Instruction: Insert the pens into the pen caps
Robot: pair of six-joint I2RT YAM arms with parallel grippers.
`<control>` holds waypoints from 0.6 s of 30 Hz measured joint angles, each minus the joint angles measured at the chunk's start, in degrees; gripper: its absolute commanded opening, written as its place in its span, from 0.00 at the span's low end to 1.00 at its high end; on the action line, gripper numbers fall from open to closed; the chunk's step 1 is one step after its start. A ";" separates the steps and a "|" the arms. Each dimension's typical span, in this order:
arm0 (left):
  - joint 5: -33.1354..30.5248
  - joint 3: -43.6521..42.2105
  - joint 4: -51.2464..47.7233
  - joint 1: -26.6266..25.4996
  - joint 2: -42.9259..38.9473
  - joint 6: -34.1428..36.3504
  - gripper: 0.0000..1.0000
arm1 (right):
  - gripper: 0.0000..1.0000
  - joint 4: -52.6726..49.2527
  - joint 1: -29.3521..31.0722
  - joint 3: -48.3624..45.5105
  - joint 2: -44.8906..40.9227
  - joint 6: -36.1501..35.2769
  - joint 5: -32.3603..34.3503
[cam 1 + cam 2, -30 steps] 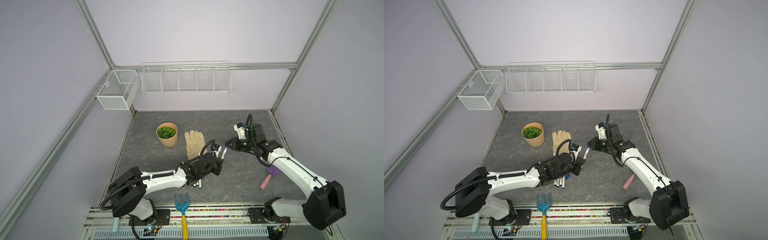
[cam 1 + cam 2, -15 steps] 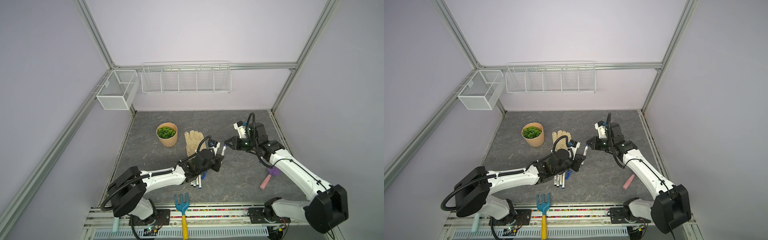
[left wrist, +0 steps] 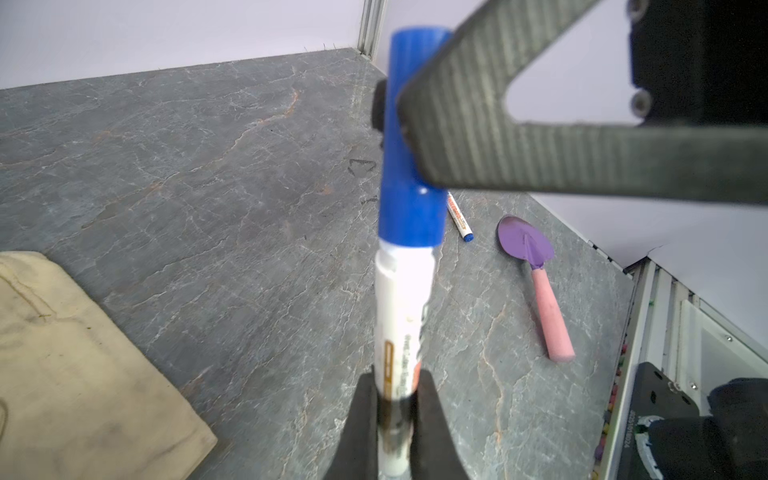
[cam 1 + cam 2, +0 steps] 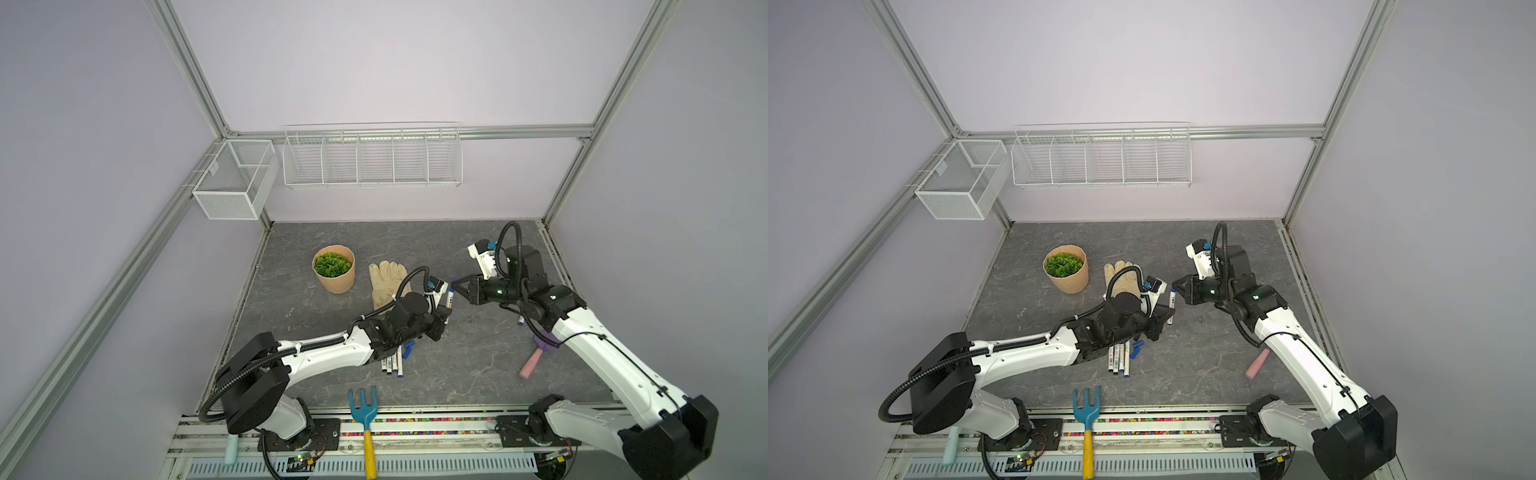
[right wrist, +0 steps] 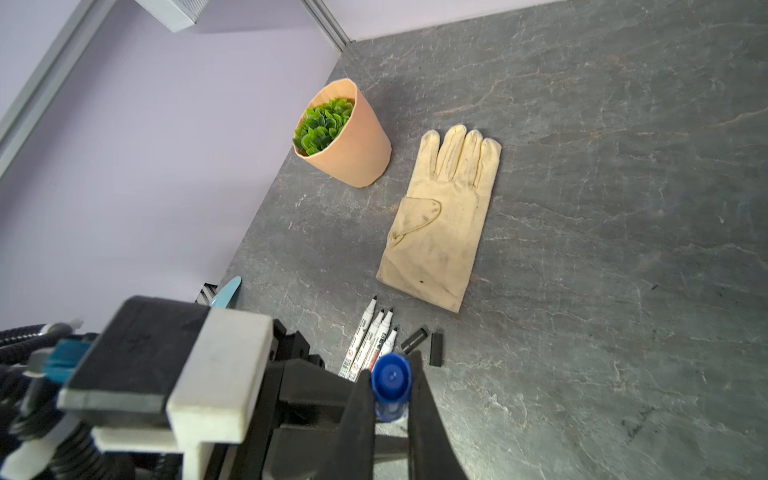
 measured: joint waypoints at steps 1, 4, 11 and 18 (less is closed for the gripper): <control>0.00 0.22 -0.90 0.00 -0.02 0.68 0.00 | 0.10 -0.76 0.26 0.31 0.20 -0.48 0.48; -0.02 0.57 -2.84 0.00 -0.15 2.10 0.00 | 0.10 -3.32 1.25 1.90 1.22 -2.19 1.88; -0.85 0.61 -7.85 -0.28 -1.33 5.77 0.00 | 0.09 -8.85 4.28 5.25 3.91 -5.90 5.22; -1.73 0.83 -11.72 -0.90 -1.36 7.85 0.00 | 0.08 -11.41 5.62 5.40 5.18 -6.84 5.57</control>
